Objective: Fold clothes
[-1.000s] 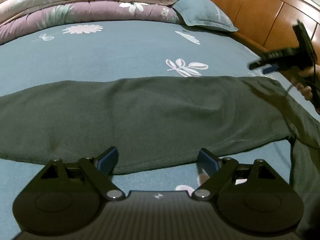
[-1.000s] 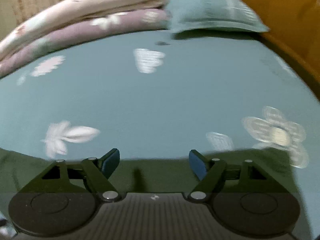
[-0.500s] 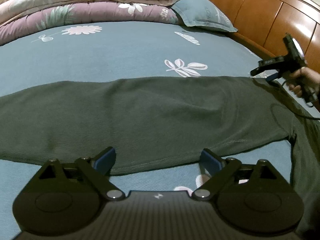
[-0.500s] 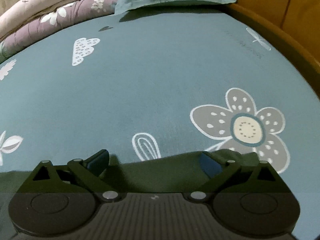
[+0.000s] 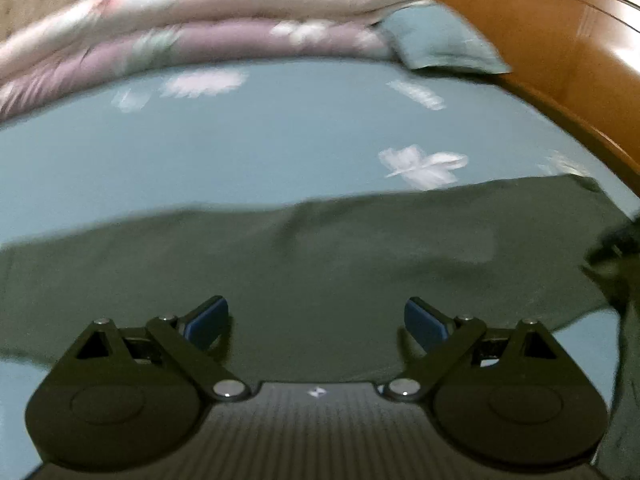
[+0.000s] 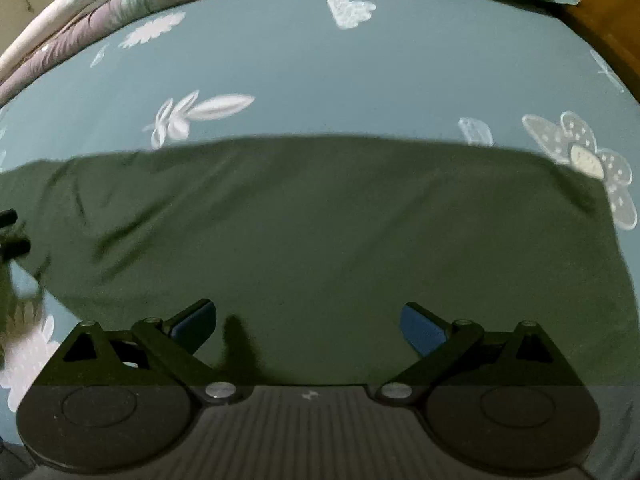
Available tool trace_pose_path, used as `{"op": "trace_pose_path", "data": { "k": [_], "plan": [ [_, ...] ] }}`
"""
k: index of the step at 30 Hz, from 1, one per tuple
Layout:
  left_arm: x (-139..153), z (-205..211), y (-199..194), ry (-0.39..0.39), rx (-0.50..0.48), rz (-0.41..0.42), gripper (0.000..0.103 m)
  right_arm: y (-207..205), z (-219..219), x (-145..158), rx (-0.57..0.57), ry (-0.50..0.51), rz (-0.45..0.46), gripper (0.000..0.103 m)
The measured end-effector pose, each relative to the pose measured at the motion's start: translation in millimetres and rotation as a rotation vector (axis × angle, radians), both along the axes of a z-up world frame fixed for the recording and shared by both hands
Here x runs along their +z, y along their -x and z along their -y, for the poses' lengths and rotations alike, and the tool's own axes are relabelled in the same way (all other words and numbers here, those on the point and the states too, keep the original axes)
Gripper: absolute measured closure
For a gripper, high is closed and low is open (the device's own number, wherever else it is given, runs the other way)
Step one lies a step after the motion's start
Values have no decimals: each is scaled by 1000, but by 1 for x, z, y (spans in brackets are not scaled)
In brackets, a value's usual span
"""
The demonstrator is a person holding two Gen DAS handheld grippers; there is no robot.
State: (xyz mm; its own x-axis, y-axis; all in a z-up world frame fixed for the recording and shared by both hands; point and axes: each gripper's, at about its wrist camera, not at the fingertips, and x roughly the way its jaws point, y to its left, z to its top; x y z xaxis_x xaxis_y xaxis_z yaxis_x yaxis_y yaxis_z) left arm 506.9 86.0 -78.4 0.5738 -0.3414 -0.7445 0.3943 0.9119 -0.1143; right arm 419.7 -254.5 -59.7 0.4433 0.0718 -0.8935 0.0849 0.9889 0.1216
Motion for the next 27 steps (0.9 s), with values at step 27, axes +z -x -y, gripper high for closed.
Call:
{"op": "trace_pose_path", "data": {
  "k": [27],
  "plan": [
    [29,-84,-67,12,161,42,8,30,-8,-13,-23,26,51,0]
  ]
}}
